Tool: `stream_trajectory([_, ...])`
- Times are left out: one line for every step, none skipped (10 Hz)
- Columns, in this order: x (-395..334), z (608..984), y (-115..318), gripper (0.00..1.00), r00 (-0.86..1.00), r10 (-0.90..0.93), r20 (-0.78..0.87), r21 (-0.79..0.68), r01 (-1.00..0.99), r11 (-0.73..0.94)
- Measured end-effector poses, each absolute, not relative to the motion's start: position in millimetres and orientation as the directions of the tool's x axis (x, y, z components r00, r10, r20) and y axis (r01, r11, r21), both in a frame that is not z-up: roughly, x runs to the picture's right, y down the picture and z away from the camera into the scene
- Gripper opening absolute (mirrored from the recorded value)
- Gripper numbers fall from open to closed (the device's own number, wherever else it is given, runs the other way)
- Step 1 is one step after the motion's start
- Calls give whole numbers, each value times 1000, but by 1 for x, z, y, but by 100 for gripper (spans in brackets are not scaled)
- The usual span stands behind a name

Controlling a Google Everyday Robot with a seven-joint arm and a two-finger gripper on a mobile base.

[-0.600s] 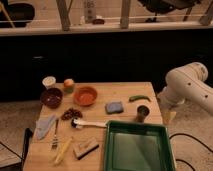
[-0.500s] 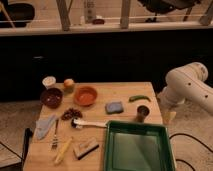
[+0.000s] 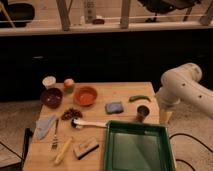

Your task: Wipe red bowl with sponge

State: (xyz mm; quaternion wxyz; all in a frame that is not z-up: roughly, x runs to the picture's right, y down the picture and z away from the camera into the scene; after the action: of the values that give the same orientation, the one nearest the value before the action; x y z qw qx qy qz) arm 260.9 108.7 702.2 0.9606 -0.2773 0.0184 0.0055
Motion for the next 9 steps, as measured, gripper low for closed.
stream_trajectory([251, 707, 108, 80, 999, -11, -34, -531, -8, 848])
stream_trajectory([246, 711, 108, 80, 999, -21, -30, -529, 2, 849])
stream_trajectory([243, 716, 109, 80, 999, -36, -26, -525, 17, 851])
stream_trajectory([239, 720, 109, 80, 998, -53, -22, -521, 33, 853])
stream_trajectory([231, 723, 110, 80, 998, -58, -15, -521, 42, 852])
stream_trajectory([216, 731, 109, 80, 997, -79, -5, -517, 65, 854])
stream_trajectory([208, 735, 109, 80, 996, -89, -1, -515, 76, 854])
stream_trajectory([197, 742, 110, 80, 994, -105, 7, -512, 94, 854])
stream_trajectory([193, 745, 110, 80, 993, -114, 11, -509, 104, 855])
